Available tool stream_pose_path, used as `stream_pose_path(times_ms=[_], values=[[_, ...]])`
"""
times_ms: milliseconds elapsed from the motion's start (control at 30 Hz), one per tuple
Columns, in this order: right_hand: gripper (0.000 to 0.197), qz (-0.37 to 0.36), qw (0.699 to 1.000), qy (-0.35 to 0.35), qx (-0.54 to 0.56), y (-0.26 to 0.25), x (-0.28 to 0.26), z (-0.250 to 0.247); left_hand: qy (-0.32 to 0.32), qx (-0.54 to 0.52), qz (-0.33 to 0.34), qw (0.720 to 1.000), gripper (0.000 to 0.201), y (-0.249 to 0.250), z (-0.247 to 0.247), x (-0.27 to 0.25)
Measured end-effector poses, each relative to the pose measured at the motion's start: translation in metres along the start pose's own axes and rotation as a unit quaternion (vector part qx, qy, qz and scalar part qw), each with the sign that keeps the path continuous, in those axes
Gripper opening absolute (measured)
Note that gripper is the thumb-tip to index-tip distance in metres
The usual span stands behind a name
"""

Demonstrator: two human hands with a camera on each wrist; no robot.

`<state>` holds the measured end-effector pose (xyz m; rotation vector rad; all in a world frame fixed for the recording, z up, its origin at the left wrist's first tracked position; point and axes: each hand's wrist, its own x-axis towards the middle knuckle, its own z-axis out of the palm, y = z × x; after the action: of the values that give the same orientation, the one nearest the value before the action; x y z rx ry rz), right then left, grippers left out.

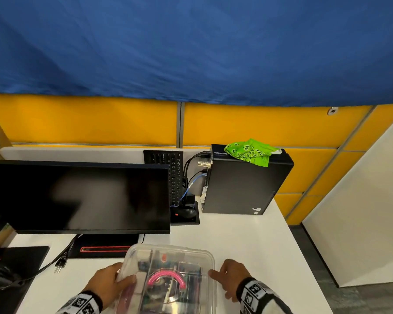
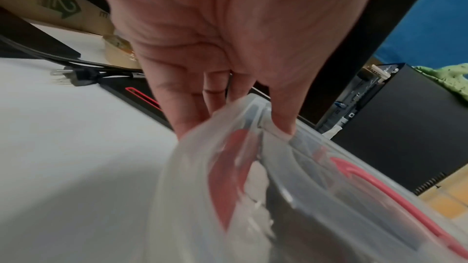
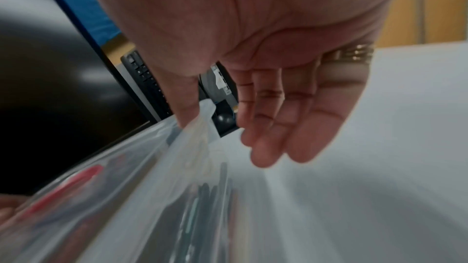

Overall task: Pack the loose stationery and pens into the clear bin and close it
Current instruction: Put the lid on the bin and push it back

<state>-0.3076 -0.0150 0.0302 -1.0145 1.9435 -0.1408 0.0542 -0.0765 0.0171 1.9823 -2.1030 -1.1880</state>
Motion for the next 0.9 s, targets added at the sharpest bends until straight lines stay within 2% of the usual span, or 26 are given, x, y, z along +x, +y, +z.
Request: stream_pose_path(times_ms=[67, 133, 333, 500, 700, 833, 900], values=[[0.041, 0.016, 0.995, -0.010, 0.095, 0.001, -0.002, 0.006, 0.003, -0.019, -0.024, 1.000, 0.035, 0.003, -0.002, -0.002], [0.035, 0.023, 0.989, -0.009, 0.143, 0.000, -0.003, 0.011, 0.013, -0.039, -0.040, 0.998, 0.031, 0.004, -0.003, -0.004], [0.031, -0.002, 0.996, 0.013, 0.086, 0.003, 0.001, 0.002, 0.006, -0.148, -0.097, 0.984, 0.016, -0.001, -0.002, 0.003], [0.029, -0.021, 0.998, 0.059, 0.015, 0.016, 0.008, -0.012, 0.024, -0.197, -0.112, 0.974, 0.019, 0.008, 0.014, 0.014], [0.029, -0.015, 0.996, 0.083, 0.036, 0.028, 0.010, -0.027, -0.040, -0.260, -0.119, 0.957, 0.018, 0.023, 0.031, 0.009], [0.028, 0.003, 0.992, 0.092, 0.090, 0.036, 0.012, -0.027, -0.039, -0.282, -0.113, 0.952, 0.016, 0.028, 0.034, 0.008], [0.030, -0.009, 0.993, 0.108, 0.055, 0.039, 0.016, -0.023, -0.041, -0.289, -0.118, 0.949, 0.017, 0.030, 0.036, 0.005]])
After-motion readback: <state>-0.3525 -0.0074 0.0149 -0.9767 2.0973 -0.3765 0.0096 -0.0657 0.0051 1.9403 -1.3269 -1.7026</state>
